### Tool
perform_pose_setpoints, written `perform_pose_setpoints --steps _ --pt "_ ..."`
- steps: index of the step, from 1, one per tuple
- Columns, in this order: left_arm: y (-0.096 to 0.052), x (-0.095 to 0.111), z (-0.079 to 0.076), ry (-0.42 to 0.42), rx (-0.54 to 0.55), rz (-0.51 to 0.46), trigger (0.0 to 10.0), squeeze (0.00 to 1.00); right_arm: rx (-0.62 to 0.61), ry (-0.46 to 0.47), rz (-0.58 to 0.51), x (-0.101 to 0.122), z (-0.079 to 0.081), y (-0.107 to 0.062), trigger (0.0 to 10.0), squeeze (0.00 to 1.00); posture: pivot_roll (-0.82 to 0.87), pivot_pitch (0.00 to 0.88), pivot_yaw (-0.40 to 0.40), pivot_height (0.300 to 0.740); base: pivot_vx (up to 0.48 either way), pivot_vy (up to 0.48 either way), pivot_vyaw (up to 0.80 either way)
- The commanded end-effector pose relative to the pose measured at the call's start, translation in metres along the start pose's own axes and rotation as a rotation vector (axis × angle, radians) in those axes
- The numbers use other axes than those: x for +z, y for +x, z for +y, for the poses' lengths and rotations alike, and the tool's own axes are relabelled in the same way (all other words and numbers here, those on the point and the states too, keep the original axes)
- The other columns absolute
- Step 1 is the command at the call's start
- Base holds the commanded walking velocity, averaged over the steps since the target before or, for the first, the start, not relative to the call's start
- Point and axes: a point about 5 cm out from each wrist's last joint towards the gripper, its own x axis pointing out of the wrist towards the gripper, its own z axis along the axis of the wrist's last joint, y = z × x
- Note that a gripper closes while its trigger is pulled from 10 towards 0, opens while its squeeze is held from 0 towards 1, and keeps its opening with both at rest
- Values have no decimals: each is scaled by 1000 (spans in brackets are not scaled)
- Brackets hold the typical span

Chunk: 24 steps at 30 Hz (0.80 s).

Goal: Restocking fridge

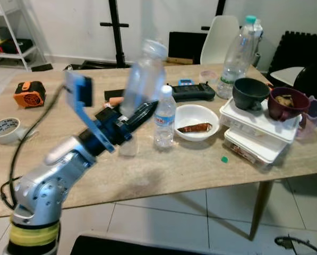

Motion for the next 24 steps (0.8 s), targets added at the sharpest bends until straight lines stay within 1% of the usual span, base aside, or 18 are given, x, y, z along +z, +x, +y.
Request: perform_pose_setpoints --steps 1,2,4,6,7,8,9,11,12,13,15,17,18,19,20,22,23,24 --pt "16 -20 -22 -88 -39 -9 10000 0 -71 85 -170 36 -3 9 10000 0 -79 160 10 740 0 0 0" --pt "16 -20 -22 -88 -39 -9 10000 0 -71 85 -170 36 -3 9 10000 0 -79 160 10 740 0 0 0" --pt "31 -34 -33 -140 -33 -4 10000 0 -271 151 -281 64 -26 11 10000 0 -78 162 10 740 0 0 0" --pt "38 -39 -39 -163 -40 -3 10000 0 -431 207 -320 74 -44 8 10000 0 -84 164 14 740 0 0 0" --pt "38 -40 -40 -170 -43 -1 10000 0 -479 228 -325 75 -49 6 10000 0 -84 164 14 740 0 0 0" --pt "40 -39 -42 -174 -47 -1 10000 0 -579 277 -315 74 -60 3 10000 0 -86 164 17 740 0 0 0" --pt "40 -39 -42 -174 -47 -1 10000 0 -579 277 -315 74 -60 3 10000 0 -86 164 17 740 0 0 0" --pt "43 -37 -42 -174 -50 -3 10000 0 -781 418 -295 69 -84 -8 10000 0 -86 163 26 740 0 0 0" --pt "45 -36 -41 -172 -49 -5 10000 0 -843 475 -293 67 -92 -12 10000 0 -86 163 27 740 0 0 0" --pt "46 -35 -41 -170 -49 -6 10000 0 -879 489 -306 69 -98 -15 10000 0 -85 165 32 740 0 0 0" --pt "47 -34 -41 -169 -49 -7 10000 0 -904 479 -333 75 -103 -18 10000 0 -85 165 32 740 0 0 0" --pt "49 -34 -41 -167 -53 -4 10000 0 -921 436 -438 100 -112 -23 10000 0 -83 164 37 740 0 0 0" --pt "49 -34 -41 -167 -53 -4 10000 0 -921 436 -438 100 -112 -23 10000 0 -83 164 37 740 0 0 0" --pt "50 -35 -41 -167 -54 -3 10000 0 -927 417 -482 111 -115 -25 10000 0 -84 164 38 740 0 0 0" --pt "51 -36 -43 -152 -66 6 10000 0 -903 384 -589 140 -119 -28 10000 0 -86 163 38 740 0 0 0" --pt "54 -36 -45 -128 -87 18 10000 0 -856 327 -752 182 -119 -36 10000 0 -86 163 37 740 0 0 0" --pt "54 -36 -45 -128 -87 18 10000 0 -856 327 -752 182 -119 -36 10000 0 -86 163 37 740 0 0 0" --pt "55 -36 -46 -120 -94 22 10000 0 -836 305 -810 197 -117 -40 10000 0 -86 163 37 740 0 0 0"
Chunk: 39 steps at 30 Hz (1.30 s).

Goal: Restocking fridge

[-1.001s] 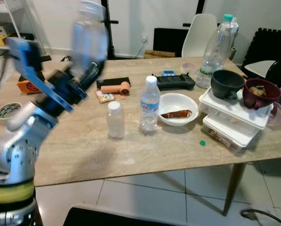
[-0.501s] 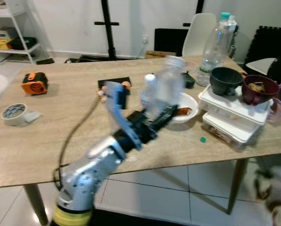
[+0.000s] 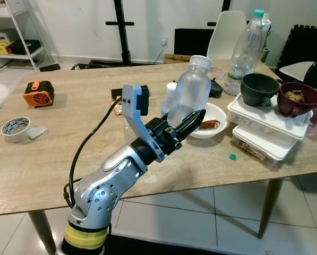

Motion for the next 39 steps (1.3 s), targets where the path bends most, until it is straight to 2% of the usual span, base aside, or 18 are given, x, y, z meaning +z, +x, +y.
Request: perform_pose_setpoints --steps 1,3,4,5,6,8,11,12,14,15,16,17,18,20,23,30,36,39 --pt "3 4 -6 24 -43 -15 10000 0 32 -9 -55 10 3 2 10000 0 -86 163 37 740 0 0 0" --pt "4 4 -7 35 -52 -9 10000 0 76 45 -95 22 13 4 10000 0 -87 162 37 740 0 0 0" --pt "6 3 -9 49 -71 3 10000 0 164 101 -138 37 30 3 10000 0 -88 163 38 740 0 0 0" --pt "7 2 -11 66 -101 18 10000 0 346 190 -155 54 57 -4 10000 0 -89 165 40 740 0 0 0" --pt "7 2 -11 66 -101 18 10000 0 346 190 -155 54 57 -4 10000 0 -89 165 40 740 0 0 0" --pt "9 1 -15 86 -143 35 10000 0 665 309 -170 80 98 -27 10000 0 -86 166 39 740 0 0 0" --pt "10 2 -16 89 -149 33 10000 0 823 385 -154 91 112 -42 10000 0 -87 168 40 740 0 0 0" --pt "11 3 -16 89 -153 26 10000 0 967 504 -123 104 120 -58 10000 0 -86 169 39 740 0 0 0" --pt "11 3 -16 89 -153 26 10000 0 967 504 -123 104 120 -58 10000 0 -86 169 39 740 0 0 0" --pt "11 6 -18 83 -161 14 10000 0 1118 650 -78 117 125 -74 10000 0 -84 170 38 740 0 0 0" --pt "11 6 -18 83 -161 14 10000 0 1118 650 -78 117 125 -74 10000 0 -84 170 38 740 0 0 0" --pt "12 7 -20 78 -173 4 10000 0 1257 811 -42 132 126 -91 10000 0 -86 171 38 740 0 0 0" --pt "12 7 -20 78 -173 4 10000 0 1257 811 -42 132 126 -91 10000 0 -86 171 38 740 0 0 0" --pt "12 7 -22 77 -188 2 10000 0 1409 990 -4 148 125 -110 10000 0 -86 171 38 740 0 0 0" --pt "11 4 -23 96 -197 20 10000 0 1503 1079 4 158 123 -119 10000 0 -82 170 40 740 0 0 0" --pt "6 3 -20 159 -188 46 10000 0 1572 1077 -37 168 118 -115 10000 0 -80 167 43 740 0 0 0" --pt "4 -1 -25 164 -224 62 10000 0 1622 1267 30 179 112 -117 10000 0 -76 162 42 740 0 0 0" --pt "5 -2 -26 164 -232 63 10000 0 1633 1288 42 180 111 -118 10000 0 -76 162 42 740 0 0 0"
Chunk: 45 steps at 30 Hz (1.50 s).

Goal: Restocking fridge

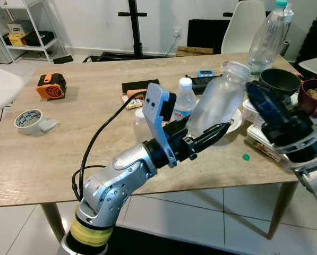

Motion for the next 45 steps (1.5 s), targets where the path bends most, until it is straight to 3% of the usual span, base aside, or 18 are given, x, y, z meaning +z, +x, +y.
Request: perform_pose_setpoints --steps 1,5,10,11,13,14,25,26,31,32,33,35,36,37,38,41,43,45 --pt "-1 3 -12 43 -63 -7 10000 0 16 41 -25 3 4 3 10000 0 -77 157 37 740 0 0 0" --pt "-1 -5 -23 72 -129 45 10000 0 8 118 -15 -7 1 7 10000 0 -74 151 35 740 0 0 0" --pt "-1 -12 -22 102 -138 76 10000 0 22 148 26 -17 3 7 9569 0 -77 147 33 740 0 0 0" --pt "0 -12 -22 105 -137 77 10000 0 17 152 38 -18 3 7 6745 0 -79 146 30 740 0 0 0" --pt "0 -13 -22 107 -137 78 10000 0 15 155 46 -18 3 7 6745 0 -79 146 30 740 0 0 0" --pt "0 -13 -22 108 -136 79 10000 0 16 155 55 -19 4 6 0 0 -79 146 30 740 0 0 0" --pt "2 -11 -11 114 -50 48 10000 0 12 137 114 -25 6 5 0 0 -81 153 29 740 0 0 0" --pt "2 -11 -10 111 -43 48 10000 1000 12 135 122 -26 6 5 0 0 -81 153 29 740 0 0 0" --pt "3 -9 -10 92 -49 34 10000 1000 6 121 145 -30 6 5 0 0 -80 153 31 740 0 0 0" --pt "3 -8 -9 95 -41 28 10000 1000 -3 111 154 -31 5 4 2863 0 -80 153 31 740 0 0 0" --pt "3 -7 -8 95 -24 22 10000 1000 -10 97 166 -32 5 4 10000 0 -81 153 34 740 0 0 0" --pt "3 -7 -6 94 -13 17 10000 1000 -14 88 174 -33 4 4 10000 0 -81 153 34 740 0 0 0" --pt "3 -5 -4 94 -4 9 10000 329 -23 79 183 -35 4 5 10000 0 -79 153 34 740 0 0 0" --pt "3 -5 -4 94 -4 9 10000 329 -23 79 183 -35 4 5 10000 0 -79 153 34 740 0 0 0" --pt "3 -5 -3 94 5 9 10000 0 -38 61 190 -35 2 4 10000 0 -79 153 35 740 0 0 0" --pt "-2 -4 -1 87 20 12 10000 0 -96 -24 210 -34 -5 3 10000 0 -79 153 37 740 0 0 0" --pt "-16 -9 3 67 39 51 10000 0 -213 -190 203 -24 -19 1 10000 0 -77 156 44 740 0 0 0" --pt "-28 -17 5 54 58 93 10000 0 -281 -282 178 -14 -27 -2 10000 0 -75 156 46 740 0 0 0"
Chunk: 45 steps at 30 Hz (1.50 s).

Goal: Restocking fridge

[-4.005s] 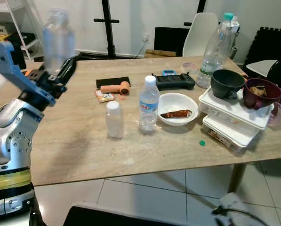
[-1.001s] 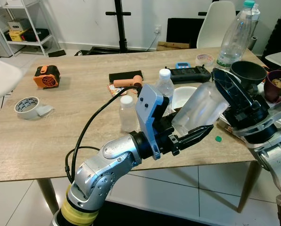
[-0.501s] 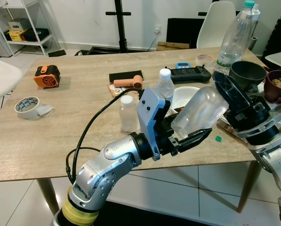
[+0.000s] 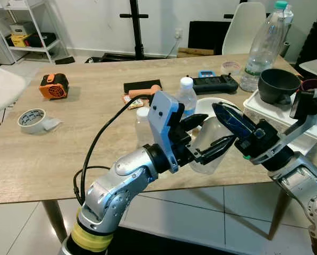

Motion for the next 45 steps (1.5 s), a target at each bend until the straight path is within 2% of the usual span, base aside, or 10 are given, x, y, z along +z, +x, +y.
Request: perform_pose_setpoints --steps 1,9,13,17,18,23,25,31,38,45 --pt "-11 -6 2 -8 10 45 10000 0 -74 -88 -64 15 -9 -3 10000 0 -75 156 46 740 0 0 0" --pt "-27 -31 0 45 25 204 10000 0 -46 -194 -83 23 -1 2 10000 0 -65 155 54 740 0 0 0" --pt "-24 -24 14 181 80 234 10000 0 56 -373 6 18 15 9 10000 0 -61 152 54 740 0 0 0" --pt "-23 -16 25 222 148 219 10000 0 6 -527 52 14 11 13 10000 0 -66 149 54 740 0 0 0" --pt "-23 -9 35 228 241 187 10000 0 -88 -604 59 8 2 15 10000 0 -69 150 55 740 0 0 0" --pt "-26 -10 45 147 411 136 10000 0 -343 -538 3 -6 -21 12 10000 0 -67 151 57 740 0 0 0" --pt "-33 -17 52 112 531 139 10000 0 -530 -491 -46 -21 -36 6 10000 0 -58 153 60 740 0 0 0" --pt "-42 -24 54 92 608 160 10000 0 -556 -473 -53 -36 -33 6 10000 0 -41 152 60 740 0 0 0" --pt "-55 -30 58 93 693 187 10000 0 -497 -575 -27 -57 -16 7 10000 0 -41 148 46 740 0 0 0" --pt "-63 -32 70 100 843 163 10000 0 -588 -601 -35 -74 -16 5 10000 0 -47 136 37 740 0 0 0"
